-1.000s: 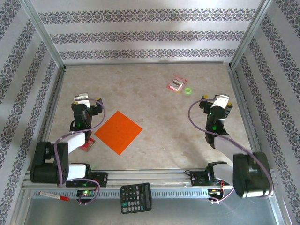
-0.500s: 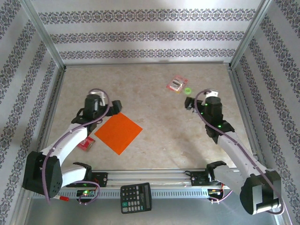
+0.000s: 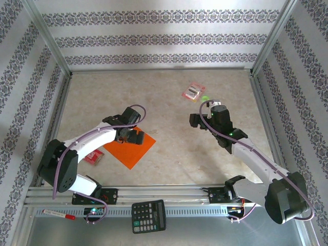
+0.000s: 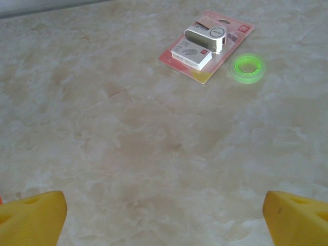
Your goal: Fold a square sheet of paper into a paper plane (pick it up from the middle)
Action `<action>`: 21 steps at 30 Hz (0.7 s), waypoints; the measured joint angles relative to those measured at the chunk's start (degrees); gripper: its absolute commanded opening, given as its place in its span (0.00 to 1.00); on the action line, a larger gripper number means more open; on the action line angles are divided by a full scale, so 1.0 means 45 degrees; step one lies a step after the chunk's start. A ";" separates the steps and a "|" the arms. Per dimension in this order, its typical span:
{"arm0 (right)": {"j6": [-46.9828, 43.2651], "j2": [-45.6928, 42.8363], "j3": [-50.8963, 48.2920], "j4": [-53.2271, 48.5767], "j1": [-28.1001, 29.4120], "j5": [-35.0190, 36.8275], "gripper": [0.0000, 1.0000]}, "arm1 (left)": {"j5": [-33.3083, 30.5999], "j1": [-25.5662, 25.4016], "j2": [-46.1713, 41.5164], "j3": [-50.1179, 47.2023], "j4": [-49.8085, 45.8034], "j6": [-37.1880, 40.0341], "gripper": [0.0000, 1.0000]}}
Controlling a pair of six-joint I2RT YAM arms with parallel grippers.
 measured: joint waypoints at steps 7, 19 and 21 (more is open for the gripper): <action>-0.0010 0.0335 0.0000 0.0097 0.0000 -0.0238 0.98 | 0.0350 -0.0073 0.1841 0.0063 0.0034 -0.0053 0.90; -0.0005 -0.0005 -0.0049 0.0102 -0.0423 -0.0709 0.98 | -0.0403 -0.0520 0.3147 0.0884 0.0942 -0.0325 0.90; -0.0005 -0.0029 -0.0117 0.0102 -0.0549 -0.0840 0.98 | -0.0457 -0.0675 0.3502 0.1258 0.1146 -0.0641 0.90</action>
